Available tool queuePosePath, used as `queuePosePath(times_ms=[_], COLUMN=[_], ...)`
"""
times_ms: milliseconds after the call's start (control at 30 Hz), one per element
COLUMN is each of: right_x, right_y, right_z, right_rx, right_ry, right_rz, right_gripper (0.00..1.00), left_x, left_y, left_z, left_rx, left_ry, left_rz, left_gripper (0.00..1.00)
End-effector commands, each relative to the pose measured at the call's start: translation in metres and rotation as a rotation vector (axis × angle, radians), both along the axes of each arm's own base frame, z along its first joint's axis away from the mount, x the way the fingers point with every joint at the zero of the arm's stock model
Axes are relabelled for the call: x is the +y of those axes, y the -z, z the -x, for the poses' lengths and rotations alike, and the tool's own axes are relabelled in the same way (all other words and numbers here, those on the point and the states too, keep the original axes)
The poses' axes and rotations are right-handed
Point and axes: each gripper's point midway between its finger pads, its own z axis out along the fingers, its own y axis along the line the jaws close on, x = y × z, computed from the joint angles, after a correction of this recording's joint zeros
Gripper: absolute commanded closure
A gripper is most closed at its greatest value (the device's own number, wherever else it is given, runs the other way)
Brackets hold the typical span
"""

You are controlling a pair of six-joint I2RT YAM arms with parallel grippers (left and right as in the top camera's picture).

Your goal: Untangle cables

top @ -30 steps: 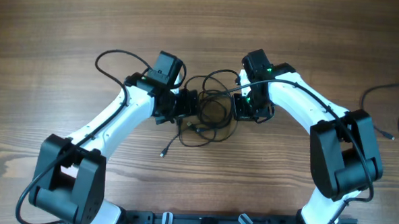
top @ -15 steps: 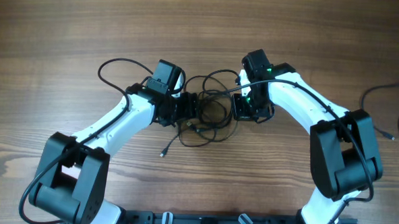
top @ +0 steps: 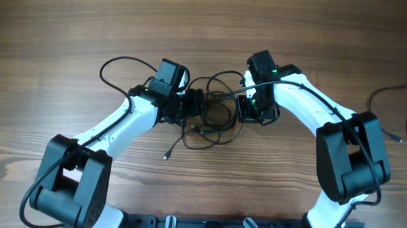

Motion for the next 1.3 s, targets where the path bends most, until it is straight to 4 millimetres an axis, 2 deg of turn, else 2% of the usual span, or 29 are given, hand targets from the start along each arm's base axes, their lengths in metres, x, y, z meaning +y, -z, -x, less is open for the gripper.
queuePosePath(times_ms=[0, 200, 400, 667, 700, 867, 933, 1033, 1167, 1267], right_x=[-0.004, -0.004, -0.004, -0.004, -0.004, -0.004, -0.004, -0.005, -0.006, -0.011], right_y=[0.006, 0.006, 0.006, 0.006, 0.006, 0.006, 0.006, 0.006, 0.006, 0.007], right_z=[0.001, 0.001, 0.001, 0.001, 0.001, 0.001, 0.001, 0.002, 0.005, 0.004], right_rx=[0.014, 0.014, 0.014, 0.014, 0.014, 0.014, 0.015, 0.018, 0.029, 0.029], right_ry=[0.017, 0.017, 0.017, 0.017, 0.018, 0.017, 0.017, 0.017, 0.017, 0.023], right_rz=[0.022, 0.022, 0.022, 0.022, 0.022, 0.022, 0.022, 0.024, 0.028, 0.047], right_gripper=[0.95, 0.95, 0.95, 0.95, 0.95, 0.96, 0.95, 0.95, 0.96, 0.96], left_x=[-0.002, -0.003, -0.005, -0.004, -0.004, -0.003, -0.001, 0.008, 0.035, 0.064], left_y=[0.015, 0.027, 0.030, 0.050, 0.051, 0.051, 0.051, 0.051, 0.050, 0.050], left_z=[0.003, -0.001, -0.005, 0.002, 0.002, 0.002, 0.002, 0.002, 0.001, 0.003], left_rx=[0.047, 0.059, 0.048, 0.104, 0.106, 0.106, 0.110, 0.126, 0.159, 0.186], left_ry=[-0.014, -0.026, -0.026, -0.023, -0.023, -0.023, -0.027, -0.050, -0.096, -0.116], left_rz=[0.006, 0.006, 0.011, -0.006, -0.007, -0.007, -0.010, -0.015, -0.033, -0.061], left_gripper=[0.23, 0.21, 0.27, 0.31, 0.36, 0.75, 0.81, 0.96, 0.96, 0.96])
